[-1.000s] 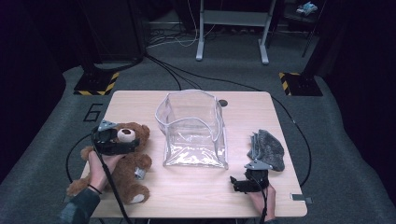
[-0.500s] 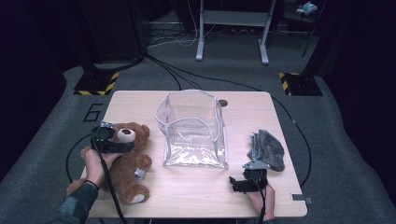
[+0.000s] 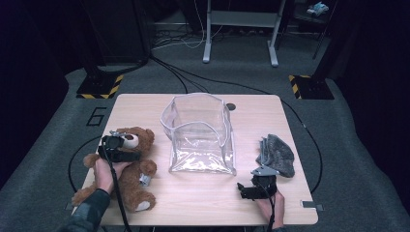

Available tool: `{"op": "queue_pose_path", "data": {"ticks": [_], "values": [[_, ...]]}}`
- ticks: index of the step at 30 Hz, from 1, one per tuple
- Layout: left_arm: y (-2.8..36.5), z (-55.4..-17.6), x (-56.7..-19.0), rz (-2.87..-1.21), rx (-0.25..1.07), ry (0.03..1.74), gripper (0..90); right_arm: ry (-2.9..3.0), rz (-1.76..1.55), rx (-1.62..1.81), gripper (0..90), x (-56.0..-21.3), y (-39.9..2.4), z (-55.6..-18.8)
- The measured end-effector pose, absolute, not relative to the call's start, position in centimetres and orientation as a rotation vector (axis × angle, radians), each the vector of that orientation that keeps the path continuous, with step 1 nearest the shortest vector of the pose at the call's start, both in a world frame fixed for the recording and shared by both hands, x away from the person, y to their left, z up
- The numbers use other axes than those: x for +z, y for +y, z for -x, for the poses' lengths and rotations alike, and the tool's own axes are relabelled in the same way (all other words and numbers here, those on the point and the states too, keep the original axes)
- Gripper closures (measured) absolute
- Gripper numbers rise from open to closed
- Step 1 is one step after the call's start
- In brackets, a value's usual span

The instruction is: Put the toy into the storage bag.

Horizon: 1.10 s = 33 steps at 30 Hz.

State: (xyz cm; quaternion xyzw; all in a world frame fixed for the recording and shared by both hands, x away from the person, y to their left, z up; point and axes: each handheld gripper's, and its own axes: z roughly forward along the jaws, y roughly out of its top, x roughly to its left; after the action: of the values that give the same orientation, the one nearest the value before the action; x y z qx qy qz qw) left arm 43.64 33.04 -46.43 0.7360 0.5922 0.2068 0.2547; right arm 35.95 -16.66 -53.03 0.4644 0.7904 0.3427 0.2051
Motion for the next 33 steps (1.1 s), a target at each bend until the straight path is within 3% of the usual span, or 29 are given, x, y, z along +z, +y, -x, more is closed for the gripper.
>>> {"op": "queue_pose_path", "data": {"ticks": [11, 20, 33], "values": [[33.7, -44.1, -48.2, -2.036, 0.483, 1.654, 5.0, 2.197, -1.307, 0.951, 5.8, -53.0, -16.7, -35.9], [33.8, -43.7, -48.1, -2.024, 0.511, 1.608, 33.9, 2.199, -1.302, 0.952, 6.1, -53.0, -16.7, -36.0], [34.1, -42.4, -46.6, -2.008, 0.546, 1.529, 41.9, 2.195, -1.307, 0.955, 6.5, -53.0, -16.8, -36.0]]}}
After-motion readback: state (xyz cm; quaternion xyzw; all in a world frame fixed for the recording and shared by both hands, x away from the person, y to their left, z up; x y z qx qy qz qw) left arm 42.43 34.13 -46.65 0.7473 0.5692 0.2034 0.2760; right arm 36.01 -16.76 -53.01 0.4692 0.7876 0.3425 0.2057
